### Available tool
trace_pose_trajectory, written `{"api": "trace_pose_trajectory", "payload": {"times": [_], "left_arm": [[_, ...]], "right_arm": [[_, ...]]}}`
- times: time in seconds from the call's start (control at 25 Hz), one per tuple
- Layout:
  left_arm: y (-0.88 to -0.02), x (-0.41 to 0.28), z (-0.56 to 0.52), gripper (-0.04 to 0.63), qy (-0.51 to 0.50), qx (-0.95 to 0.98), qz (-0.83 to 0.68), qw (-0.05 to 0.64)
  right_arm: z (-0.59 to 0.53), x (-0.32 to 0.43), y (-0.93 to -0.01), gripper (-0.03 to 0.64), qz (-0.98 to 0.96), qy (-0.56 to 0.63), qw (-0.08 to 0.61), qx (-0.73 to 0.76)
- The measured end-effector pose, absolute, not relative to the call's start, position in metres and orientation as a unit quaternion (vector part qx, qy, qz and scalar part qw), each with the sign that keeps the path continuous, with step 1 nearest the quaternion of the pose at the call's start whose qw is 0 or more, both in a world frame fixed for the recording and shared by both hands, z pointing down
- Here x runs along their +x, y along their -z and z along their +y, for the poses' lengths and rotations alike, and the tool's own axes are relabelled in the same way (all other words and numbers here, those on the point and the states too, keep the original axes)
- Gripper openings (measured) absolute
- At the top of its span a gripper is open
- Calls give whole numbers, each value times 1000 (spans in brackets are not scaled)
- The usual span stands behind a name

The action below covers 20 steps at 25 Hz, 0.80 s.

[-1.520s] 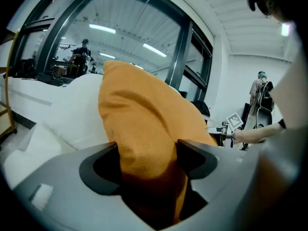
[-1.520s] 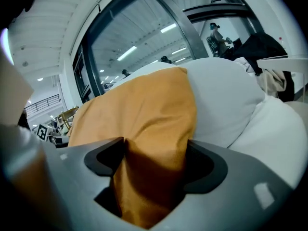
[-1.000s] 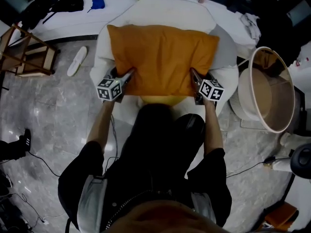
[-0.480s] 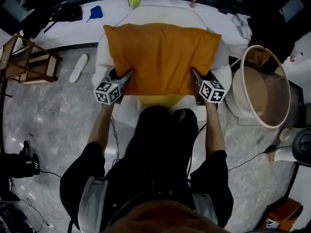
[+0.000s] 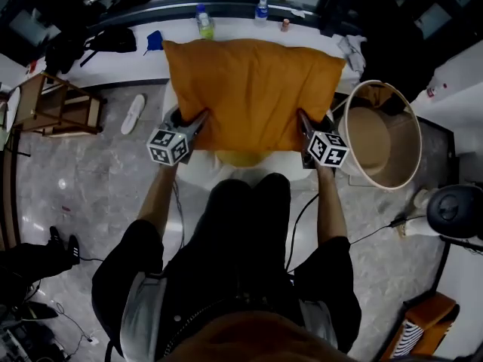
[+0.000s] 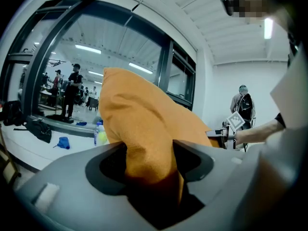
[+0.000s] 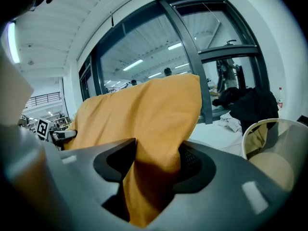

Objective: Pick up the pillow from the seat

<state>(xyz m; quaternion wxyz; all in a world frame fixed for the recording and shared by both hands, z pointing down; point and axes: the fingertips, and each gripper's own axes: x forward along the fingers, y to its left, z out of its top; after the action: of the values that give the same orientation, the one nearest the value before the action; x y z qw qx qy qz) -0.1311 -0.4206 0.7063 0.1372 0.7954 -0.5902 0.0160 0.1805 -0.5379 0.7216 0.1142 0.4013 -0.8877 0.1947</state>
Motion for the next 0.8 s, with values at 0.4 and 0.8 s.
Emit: {"api": "trace_pose_trajectory", "payload": {"times": [0.4,0.8], "left_arm": [[-525,-124,-395,290,-24,796,-590,136],[-405,-117,-343,290,-32,800,-585,134]], "right_arm": [[-508,189,-539,218,-882,-192,108,416],[-451,199,-425,218,-871,-200,99,437]]}}
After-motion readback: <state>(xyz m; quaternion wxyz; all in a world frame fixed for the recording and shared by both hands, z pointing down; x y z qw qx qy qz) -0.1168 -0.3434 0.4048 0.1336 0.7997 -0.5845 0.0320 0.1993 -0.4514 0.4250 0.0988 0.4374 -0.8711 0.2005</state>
